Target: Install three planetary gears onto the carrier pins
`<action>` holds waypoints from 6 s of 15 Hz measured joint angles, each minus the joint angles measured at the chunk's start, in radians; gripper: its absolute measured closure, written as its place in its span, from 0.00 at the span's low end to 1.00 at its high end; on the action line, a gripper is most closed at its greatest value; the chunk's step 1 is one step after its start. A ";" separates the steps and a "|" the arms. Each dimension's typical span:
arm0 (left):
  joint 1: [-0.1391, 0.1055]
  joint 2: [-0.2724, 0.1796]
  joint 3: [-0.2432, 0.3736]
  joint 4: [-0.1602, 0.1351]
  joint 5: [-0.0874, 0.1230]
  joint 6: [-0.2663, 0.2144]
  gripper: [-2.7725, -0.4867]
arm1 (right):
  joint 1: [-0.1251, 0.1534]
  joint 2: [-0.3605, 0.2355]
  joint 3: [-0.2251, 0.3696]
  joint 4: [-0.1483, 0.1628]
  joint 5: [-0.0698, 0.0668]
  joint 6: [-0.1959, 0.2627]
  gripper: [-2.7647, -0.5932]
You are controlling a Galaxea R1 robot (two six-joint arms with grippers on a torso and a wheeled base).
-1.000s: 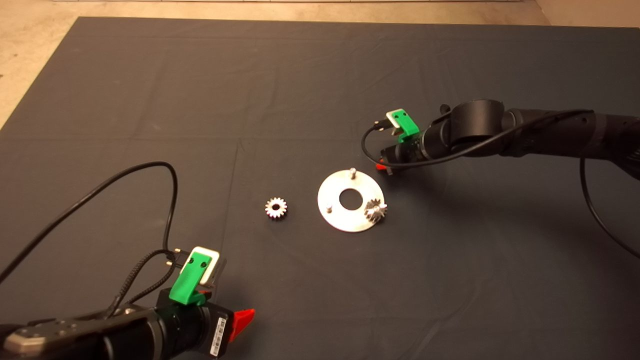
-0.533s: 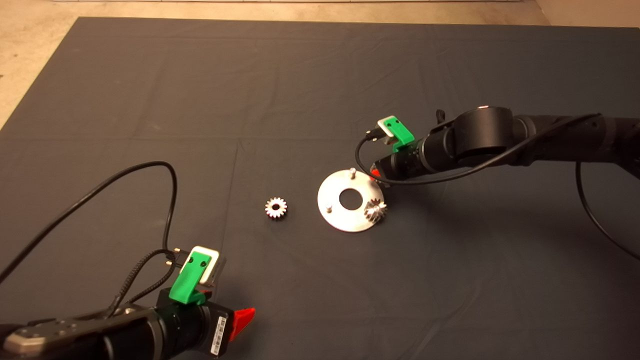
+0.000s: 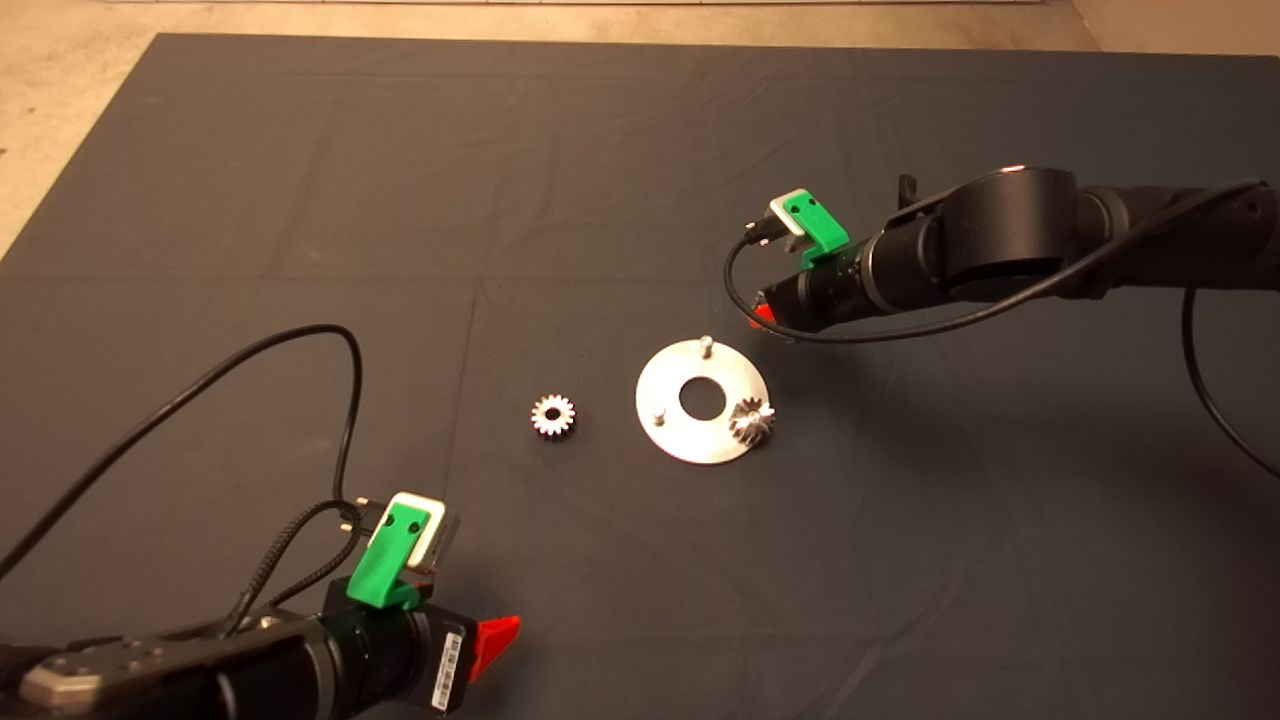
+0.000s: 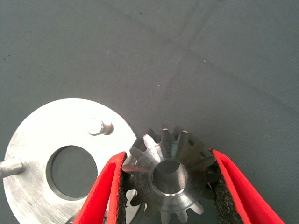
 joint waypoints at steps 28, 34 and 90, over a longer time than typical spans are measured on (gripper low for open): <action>-0.025 0.007 0.000 0.004 0.000 -0.013 0.31 | 0.000 0.133 -0.085 0.118 -0.035 -0.121 0.82; -0.025 0.007 0.000 0.004 0.000 -0.013 0.31 | -0.001 0.136 -0.085 0.130 -0.038 -0.151 0.82; -0.072 0.004 0.000 0.007 -0.005 -0.047 0.31 | -0.022 0.182 -0.170 0.139 -0.047 -0.240 0.83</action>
